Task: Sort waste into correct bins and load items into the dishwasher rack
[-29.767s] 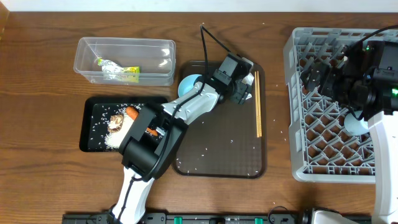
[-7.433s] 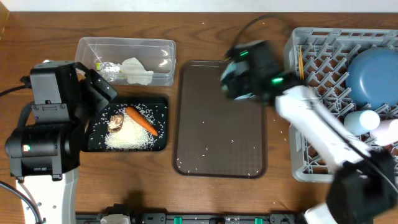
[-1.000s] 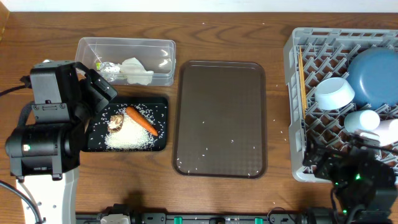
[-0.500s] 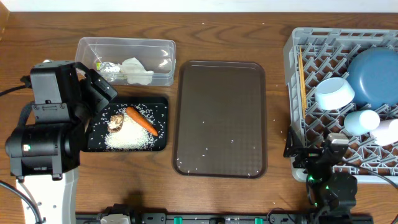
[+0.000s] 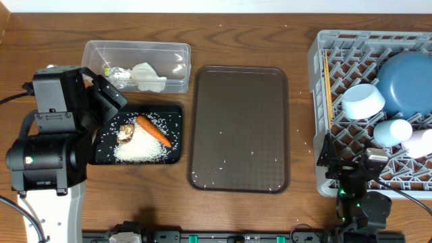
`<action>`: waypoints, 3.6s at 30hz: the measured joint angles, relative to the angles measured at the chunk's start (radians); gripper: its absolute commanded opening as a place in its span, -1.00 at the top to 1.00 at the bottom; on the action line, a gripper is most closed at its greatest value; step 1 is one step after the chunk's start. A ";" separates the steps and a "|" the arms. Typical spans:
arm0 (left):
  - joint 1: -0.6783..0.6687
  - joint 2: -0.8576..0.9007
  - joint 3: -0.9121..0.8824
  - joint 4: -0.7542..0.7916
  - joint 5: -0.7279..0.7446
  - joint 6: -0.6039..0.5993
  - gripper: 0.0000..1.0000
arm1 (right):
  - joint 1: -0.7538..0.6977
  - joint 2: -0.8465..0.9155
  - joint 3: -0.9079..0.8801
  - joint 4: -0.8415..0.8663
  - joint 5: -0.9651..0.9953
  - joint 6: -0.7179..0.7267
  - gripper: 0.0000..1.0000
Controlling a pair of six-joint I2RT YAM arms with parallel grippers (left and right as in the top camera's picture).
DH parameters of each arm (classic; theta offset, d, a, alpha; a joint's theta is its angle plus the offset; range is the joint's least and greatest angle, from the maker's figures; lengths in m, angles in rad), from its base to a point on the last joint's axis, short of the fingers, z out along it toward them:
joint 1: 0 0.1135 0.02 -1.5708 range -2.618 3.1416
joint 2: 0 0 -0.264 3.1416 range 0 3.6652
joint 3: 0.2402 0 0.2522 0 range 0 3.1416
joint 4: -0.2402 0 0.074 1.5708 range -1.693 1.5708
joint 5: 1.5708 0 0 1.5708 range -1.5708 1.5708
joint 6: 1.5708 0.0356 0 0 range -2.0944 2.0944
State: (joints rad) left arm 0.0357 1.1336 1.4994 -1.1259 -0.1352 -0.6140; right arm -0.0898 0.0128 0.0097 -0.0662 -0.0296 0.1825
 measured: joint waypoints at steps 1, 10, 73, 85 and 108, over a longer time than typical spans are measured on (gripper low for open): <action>0.000 0.000 0.000 0.000 0.000 0.000 -0.96 | -0.002 0.000 -0.002 0.006 0.000 -0.018 -0.98; 0.000 0.000 0.000 0.000 0.000 0.000 -0.96 | -0.008 -0.001 -0.003 -0.001 -0.001 -0.135 -0.98; -0.004 -0.496 -0.921 0.810 0.285 0.356 -0.96 | -0.008 -0.001 -0.003 -0.002 0.000 -0.154 -0.98; -0.005 -0.876 -1.353 1.104 0.321 0.379 -0.96 | -0.008 -0.001 -0.003 -0.002 0.000 -0.154 -0.99; -0.005 -1.123 -1.486 1.118 0.314 0.522 -0.96 | -0.008 -0.001 -0.003 -0.002 0.000 -0.154 -0.98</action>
State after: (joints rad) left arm 0.0307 0.0109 0.0135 -0.0078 0.1791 -0.0917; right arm -0.0978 0.0120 0.0071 -0.0681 -0.0299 0.0284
